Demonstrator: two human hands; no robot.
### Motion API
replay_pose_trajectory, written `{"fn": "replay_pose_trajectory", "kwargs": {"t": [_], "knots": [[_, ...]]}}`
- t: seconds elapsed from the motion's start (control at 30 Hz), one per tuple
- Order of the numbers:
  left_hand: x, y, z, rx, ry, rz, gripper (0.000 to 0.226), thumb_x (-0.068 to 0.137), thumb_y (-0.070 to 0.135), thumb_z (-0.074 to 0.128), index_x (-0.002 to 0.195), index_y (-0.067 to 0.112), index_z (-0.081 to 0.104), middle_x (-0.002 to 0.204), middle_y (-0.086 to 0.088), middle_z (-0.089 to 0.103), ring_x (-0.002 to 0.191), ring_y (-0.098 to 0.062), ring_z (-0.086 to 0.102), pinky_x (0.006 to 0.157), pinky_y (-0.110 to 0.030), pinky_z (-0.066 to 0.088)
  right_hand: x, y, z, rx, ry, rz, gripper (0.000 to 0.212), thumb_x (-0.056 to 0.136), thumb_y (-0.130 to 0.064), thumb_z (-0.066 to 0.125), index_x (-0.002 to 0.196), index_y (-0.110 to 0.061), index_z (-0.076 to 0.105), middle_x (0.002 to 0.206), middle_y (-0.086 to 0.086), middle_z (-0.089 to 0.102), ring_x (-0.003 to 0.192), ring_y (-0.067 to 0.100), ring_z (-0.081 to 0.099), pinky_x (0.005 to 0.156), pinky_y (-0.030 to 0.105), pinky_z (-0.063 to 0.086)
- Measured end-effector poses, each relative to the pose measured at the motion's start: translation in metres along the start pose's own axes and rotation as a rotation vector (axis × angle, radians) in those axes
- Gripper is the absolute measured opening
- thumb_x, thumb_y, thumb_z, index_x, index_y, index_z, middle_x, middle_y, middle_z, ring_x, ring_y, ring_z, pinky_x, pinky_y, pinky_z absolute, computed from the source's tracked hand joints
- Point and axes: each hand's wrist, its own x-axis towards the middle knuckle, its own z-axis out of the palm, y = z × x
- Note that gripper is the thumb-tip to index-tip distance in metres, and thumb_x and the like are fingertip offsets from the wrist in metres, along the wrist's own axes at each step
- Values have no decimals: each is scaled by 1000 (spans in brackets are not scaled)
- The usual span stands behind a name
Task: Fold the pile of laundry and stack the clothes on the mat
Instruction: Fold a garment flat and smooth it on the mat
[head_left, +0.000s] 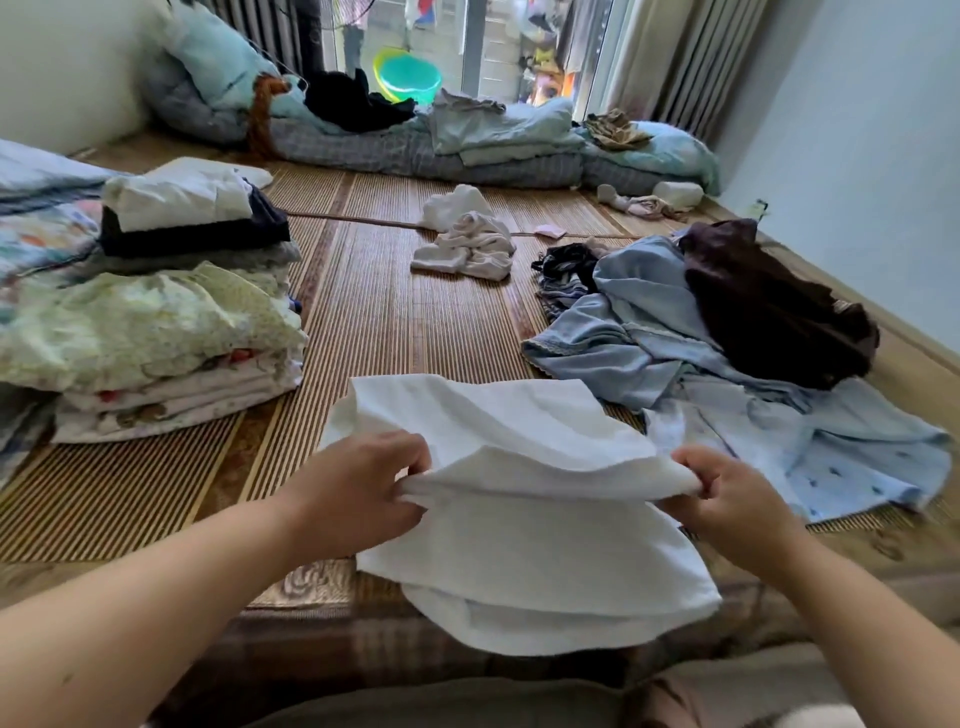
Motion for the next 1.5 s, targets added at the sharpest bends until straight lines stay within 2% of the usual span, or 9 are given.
{"fn": "replay_pose_trajectory", "kwargs": {"t": [0.23, 0.4, 0.5, 0.57, 0.63, 1.13, 1.3, 1.43, 1.5], "knots": [[-7, 7, 16, 217, -497, -76, 39, 67, 71, 53, 85, 37, 60, 84, 19, 57, 75, 0, 52, 70, -22, 47, -14, 7, 5, -420, -605, 288, 51, 72, -13, 51, 99, -56, 59, 104, -18, 60, 89, 1, 60, 72, 15, 49], [9, 6, 19, 153, -314, -137, 61, 65, 87, 37, 87, 39, 66, 110, 25, 53, 99, 0, 52, 86, -28, 49, 9, -10, 9, -345, -255, 277, 52, 88, -2, 45, 118, -39, 65, 133, 5, 60, 55, -5, 57, 42, 8, 37], [25, -4, 34, 323, -289, -142, 67, 73, 80, 42, 133, 49, 44, 151, 12, 32, 138, -19, 25, 112, -44, 31, 16, -12, 41, -196, -291, 215, 56, 90, -37, 63, 142, -39, 43, 149, 2, 44, 100, -2, 61, 84, 20, 51], [31, -17, 46, 356, -418, -242, 82, 74, 74, 49, 146, 53, 18, 162, 9, 3, 149, -26, 0, 120, -52, 11, 19, -10, 73, -338, -472, 270, 76, 85, -58, 61, 150, -42, 25, 160, 3, 20, 140, 23, 33, 111, 41, 31], [32, -37, 55, 337, -506, -354, 90, 72, 71, 50, 147, 56, 2, 162, 6, -13, 148, -34, -12, 120, -55, 3, 29, -4, 97, -483, -494, 294, 81, 84, -67, 53, 151, -46, 11, 163, 4, -2, 147, 38, 6, 116, 53, 16], [95, -134, 40, 252, -476, -630, 78, 83, 74, 34, 148, 53, -3, 161, 0, -19, 146, -41, -13, 118, -52, -2, 211, -6, 139, -602, -512, 161, 67, 91, -69, 35, 149, -52, 5, 163, -2, -12, 148, 38, -10, 117, 61, 6], [97, -125, 26, 308, -489, -621, 80, 81, 80, 29, 151, 48, 4, 164, -5, -4, 148, -38, 7, 119, -47, 9, 212, -39, 135, -604, -439, 139, 53, 95, -45, 47, 146, -43, 31, 161, 2, 17, 146, 33, 15, 111, 65, 17], [86, -113, 15, 273, -484, -619, 75, 85, 74, 28, 151, 42, 17, 161, -7, 19, 144, -30, 26, 114, -42, 22, 141, -66, 143, -197, 93, -44, 27, 85, -13, 53, 103, -22, 71, 112, 1, 65, 109, 23, 52, 93, 38, 42], [78, -104, 11, 263, -498, -611, 70, 87, 71, 28, 150, 41, 22, 158, -5, 27, 141, -27, 32, 114, -42, 26, 99, -70, 145, -87, 9, -16, 18, 82, -16, 53, 77, -19, 71, 80, -6, 66, 81, 14, 59, 76, 33, 51]]}}
